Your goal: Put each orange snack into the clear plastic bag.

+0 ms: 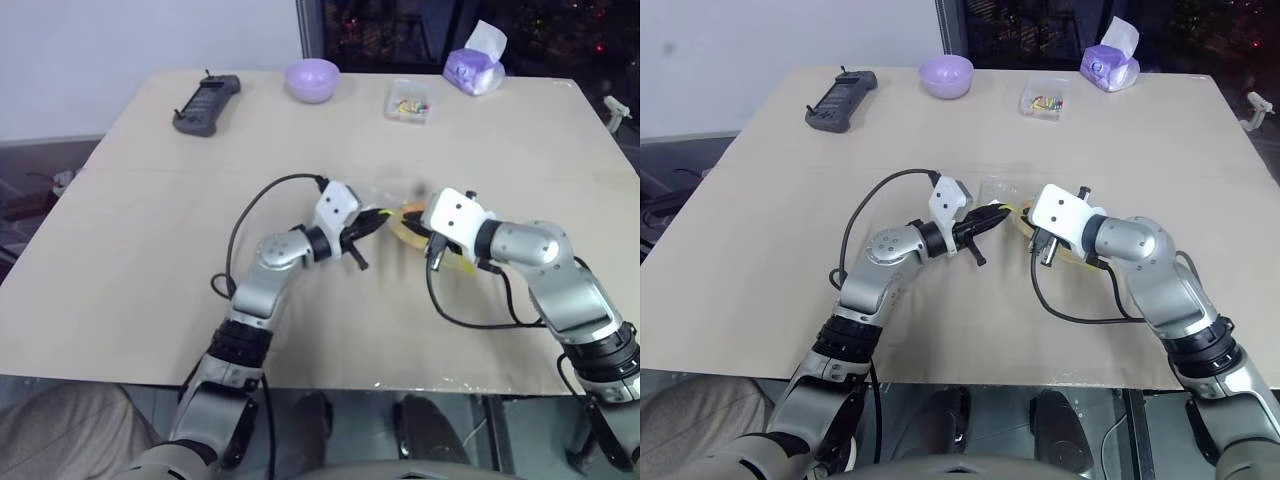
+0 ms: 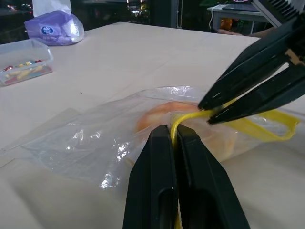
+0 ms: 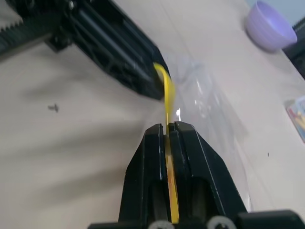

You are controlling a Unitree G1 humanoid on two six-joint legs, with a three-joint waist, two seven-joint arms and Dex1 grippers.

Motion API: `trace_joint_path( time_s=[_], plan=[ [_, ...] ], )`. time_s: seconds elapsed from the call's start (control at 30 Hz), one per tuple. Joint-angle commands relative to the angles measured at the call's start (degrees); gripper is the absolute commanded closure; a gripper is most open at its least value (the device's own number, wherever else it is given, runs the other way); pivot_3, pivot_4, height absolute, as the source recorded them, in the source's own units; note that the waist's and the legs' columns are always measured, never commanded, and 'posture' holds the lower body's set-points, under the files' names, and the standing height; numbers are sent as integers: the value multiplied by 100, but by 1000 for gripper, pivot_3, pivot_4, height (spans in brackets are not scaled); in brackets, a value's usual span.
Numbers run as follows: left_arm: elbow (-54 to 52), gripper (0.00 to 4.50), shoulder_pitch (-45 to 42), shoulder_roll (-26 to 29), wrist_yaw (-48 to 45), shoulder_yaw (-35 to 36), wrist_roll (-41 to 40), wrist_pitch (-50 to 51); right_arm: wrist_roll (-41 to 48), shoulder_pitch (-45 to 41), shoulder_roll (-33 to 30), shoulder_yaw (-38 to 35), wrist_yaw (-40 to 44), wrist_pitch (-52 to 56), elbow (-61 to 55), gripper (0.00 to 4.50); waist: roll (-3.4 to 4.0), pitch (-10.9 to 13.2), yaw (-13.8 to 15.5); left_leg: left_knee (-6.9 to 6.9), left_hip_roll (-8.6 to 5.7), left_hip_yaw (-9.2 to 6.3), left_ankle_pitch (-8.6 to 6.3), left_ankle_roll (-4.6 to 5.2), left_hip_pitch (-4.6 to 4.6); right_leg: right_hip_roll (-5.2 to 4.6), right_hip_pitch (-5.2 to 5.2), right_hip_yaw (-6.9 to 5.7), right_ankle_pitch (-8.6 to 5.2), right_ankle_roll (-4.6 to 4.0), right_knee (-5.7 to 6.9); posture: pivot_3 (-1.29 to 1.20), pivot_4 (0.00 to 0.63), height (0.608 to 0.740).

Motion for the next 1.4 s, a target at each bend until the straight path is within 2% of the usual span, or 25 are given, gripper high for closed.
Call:
trace_joint_path(
  time_s=[0.03,0.6,0.93,1.1,1.27,1.4],
  plan=[
    [-14,4500,-92,52,210,246,9,-204,-43,117,-252,-328,0,133,-127,4370,0,0,1,0,0,0,0,0,0,0,0,0,0,0,0,0,150,740],
    [387,4500,-298,77,702,399,34,-520,127,592,-1003,-769,148,475,-229,4370,0,0,9,0,0,2,0,1,0,-1,1,1,0,0,-1,0,150,740],
    [430,4500,-318,35,701,365,28,-561,286,717,-1222,-907,234,647,-337,4370,-1,0,8,0,0,2,0,1,0,0,1,1,0,0,-1,0,150,740],
    [592,4500,-601,-5,934,445,132,-772,121,329,-1054,-992,-165,347,-57,4370,-2,1,1,0,0,2,0,1,0,0,1,1,0,0,-1,0,150,740],
    [250,4500,-697,13,716,436,-101,-573,269,142,-1070,-1107,-126,330,-33,4370,-2,1,5,-4,0,2,0,-1,-1,0,0,0,0,0,-6,0,150,740],
    [-282,4500,-360,190,365,289,-262,-220,369,266,-1141,-1132,45,391,-99,4370,-2,1,0,-5,0,5,11,-19,-4,-1,0,2,0,0,-11,0,150,740]
  ],
)
